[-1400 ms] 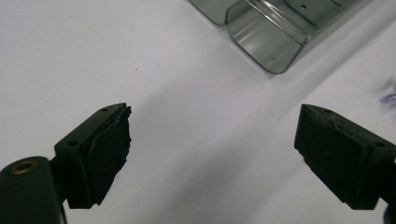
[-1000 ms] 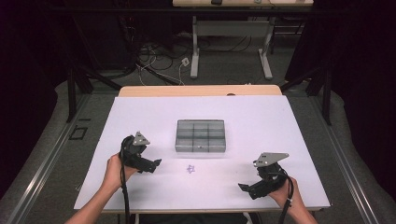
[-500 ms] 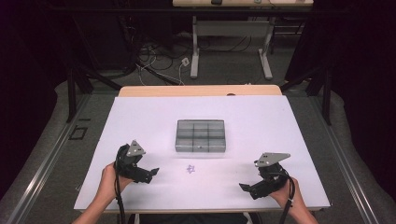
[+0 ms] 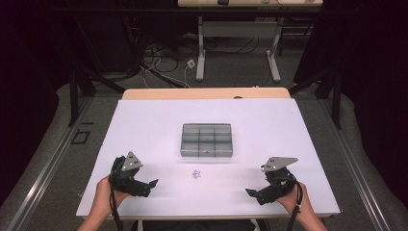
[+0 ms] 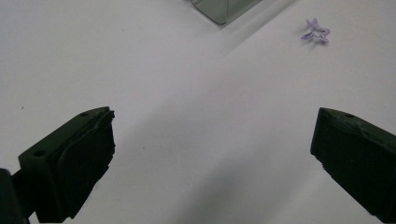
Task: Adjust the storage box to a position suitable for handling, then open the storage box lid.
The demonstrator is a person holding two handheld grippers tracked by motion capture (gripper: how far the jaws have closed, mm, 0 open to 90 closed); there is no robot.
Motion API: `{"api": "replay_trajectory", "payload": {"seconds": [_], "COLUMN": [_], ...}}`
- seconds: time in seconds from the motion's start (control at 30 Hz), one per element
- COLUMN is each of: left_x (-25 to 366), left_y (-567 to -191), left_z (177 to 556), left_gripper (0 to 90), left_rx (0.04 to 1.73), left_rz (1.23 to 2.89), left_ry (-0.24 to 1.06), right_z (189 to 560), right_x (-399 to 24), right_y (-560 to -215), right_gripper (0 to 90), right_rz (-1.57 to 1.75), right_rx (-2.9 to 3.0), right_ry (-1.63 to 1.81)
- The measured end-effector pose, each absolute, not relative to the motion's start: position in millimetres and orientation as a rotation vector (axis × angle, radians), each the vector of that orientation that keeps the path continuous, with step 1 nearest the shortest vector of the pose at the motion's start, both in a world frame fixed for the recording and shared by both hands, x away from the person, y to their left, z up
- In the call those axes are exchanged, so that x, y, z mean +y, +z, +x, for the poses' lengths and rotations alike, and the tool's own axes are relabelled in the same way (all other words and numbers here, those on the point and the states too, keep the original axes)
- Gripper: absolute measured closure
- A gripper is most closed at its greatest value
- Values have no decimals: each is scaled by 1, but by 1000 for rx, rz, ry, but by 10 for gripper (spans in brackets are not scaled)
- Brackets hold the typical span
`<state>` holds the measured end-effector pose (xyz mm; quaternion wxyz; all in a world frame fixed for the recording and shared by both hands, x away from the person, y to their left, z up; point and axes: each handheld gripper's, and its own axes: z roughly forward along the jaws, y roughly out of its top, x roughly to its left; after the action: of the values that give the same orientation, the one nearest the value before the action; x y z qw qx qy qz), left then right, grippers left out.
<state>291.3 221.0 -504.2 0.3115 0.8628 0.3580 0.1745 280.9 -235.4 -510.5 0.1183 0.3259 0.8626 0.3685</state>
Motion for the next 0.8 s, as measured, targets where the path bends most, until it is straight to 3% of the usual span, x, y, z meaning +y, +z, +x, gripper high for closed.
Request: {"api": "replay_trajectory", "payload": {"seconds": [0.8], "left_x": [227], "left_y": [-507], "left_z": [292], "left_gripper": [0], "left_rx": [948], "left_rz": [2286], "left_ry": [457], "right_z": [284], "right_x": [-232], "right_y": [-513], "right_gripper": [0], "right_rz": [963], "right_rx": [2559], "right_ry": [1052]}}
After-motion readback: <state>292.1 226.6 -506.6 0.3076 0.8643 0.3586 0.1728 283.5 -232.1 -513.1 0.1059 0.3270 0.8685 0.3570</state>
